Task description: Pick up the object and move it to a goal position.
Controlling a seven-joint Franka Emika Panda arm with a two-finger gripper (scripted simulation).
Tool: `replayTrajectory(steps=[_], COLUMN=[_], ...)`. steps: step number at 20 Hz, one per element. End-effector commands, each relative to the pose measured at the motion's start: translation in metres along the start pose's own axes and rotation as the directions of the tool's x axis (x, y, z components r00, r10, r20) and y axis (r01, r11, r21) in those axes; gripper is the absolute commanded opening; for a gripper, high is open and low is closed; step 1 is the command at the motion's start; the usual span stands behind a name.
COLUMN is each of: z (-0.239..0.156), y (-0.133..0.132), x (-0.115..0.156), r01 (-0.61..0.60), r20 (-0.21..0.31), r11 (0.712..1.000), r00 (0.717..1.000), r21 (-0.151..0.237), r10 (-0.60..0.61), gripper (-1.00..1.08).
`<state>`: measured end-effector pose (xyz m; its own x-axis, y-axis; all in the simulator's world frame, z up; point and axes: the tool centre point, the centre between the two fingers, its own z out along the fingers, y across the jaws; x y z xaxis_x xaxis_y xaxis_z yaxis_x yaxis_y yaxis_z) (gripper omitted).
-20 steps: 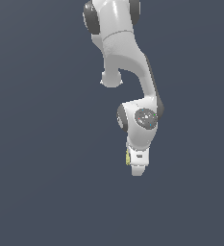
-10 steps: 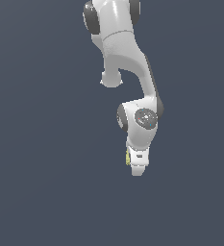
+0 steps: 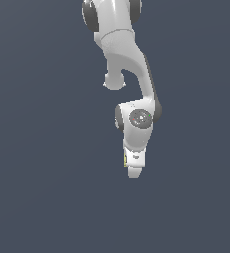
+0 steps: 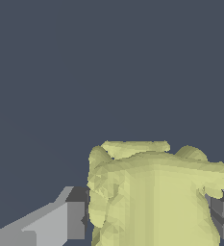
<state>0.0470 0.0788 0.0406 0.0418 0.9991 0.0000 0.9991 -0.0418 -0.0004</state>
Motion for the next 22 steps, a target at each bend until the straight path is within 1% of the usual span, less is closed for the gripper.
replayTrajectory(steps=[1,4,7,18,22], z=[-0.001,-0.002,-0.003,-0.007,-0.009], y=[-0.006,-0.015,-0.027,-0.079,-0.095], x=[-0.014,-0.037,-0.066,-0.194,-0.237], r01=[-0.001,-0.001,-0.002,-0.002,-0.002], r20=[0.0,0.0,0.0,0.0,0.0], r11=[1.0,1.0,1.0,1.0,1.0], r00=[1.0,1.0,1.0,1.0,1.0], r21=[0.0,0.0,0.0,0.0,0.0], r10=[0.001,0.001,0.002,0.002,0.002], gripper=[-1.0,-1.0,-1.0,-1.0,-1.0])
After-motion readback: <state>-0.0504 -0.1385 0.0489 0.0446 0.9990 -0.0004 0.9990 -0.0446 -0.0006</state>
